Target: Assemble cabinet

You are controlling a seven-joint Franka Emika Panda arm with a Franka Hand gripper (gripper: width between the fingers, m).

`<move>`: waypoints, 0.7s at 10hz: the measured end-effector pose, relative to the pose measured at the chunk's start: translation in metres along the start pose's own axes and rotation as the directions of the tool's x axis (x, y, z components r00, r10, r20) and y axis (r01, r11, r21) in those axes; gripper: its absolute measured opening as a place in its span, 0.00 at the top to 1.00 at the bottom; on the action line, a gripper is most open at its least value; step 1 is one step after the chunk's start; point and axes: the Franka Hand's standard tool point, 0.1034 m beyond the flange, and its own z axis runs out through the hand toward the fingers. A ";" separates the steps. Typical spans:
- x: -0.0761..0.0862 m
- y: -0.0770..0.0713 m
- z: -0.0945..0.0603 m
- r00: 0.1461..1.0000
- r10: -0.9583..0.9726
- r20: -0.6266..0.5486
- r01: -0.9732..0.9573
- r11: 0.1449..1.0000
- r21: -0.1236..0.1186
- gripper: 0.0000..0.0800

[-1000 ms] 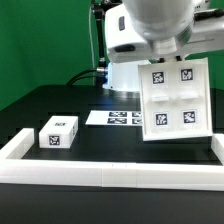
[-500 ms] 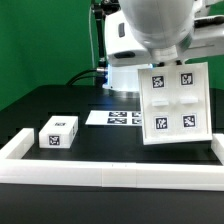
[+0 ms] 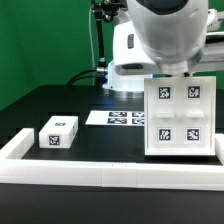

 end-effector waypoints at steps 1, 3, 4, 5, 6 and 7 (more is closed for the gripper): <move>0.001 -0.002 0.000 1.000 -0.001 0.003 0.001 1.000 -0.003 0.72; 0.001 -0.003 0.002 1.000 -0.003 0.013 0.004 1.000 -0.009 0.72; 0.001 -0.003 0.002 1.000 -0.007 0.013 0.007 1.000 -0.008 0.72; 0.001 -0.004 0.002 1.000 -0.009 0.014 0.009 1.000 -0.008 0.60; 0.000 -0.004 0.002 1.000 -0.009 0.015 0.010 1.000 -0.009 0.42; 0.000 -0.004 0.002 1.000 -0.011 0.016 0.011 1.000 -0.009 0.27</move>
Offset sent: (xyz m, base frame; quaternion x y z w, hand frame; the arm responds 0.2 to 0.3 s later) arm 0.0000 0.0000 0.0000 0.0000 0.0000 0.0000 1.0000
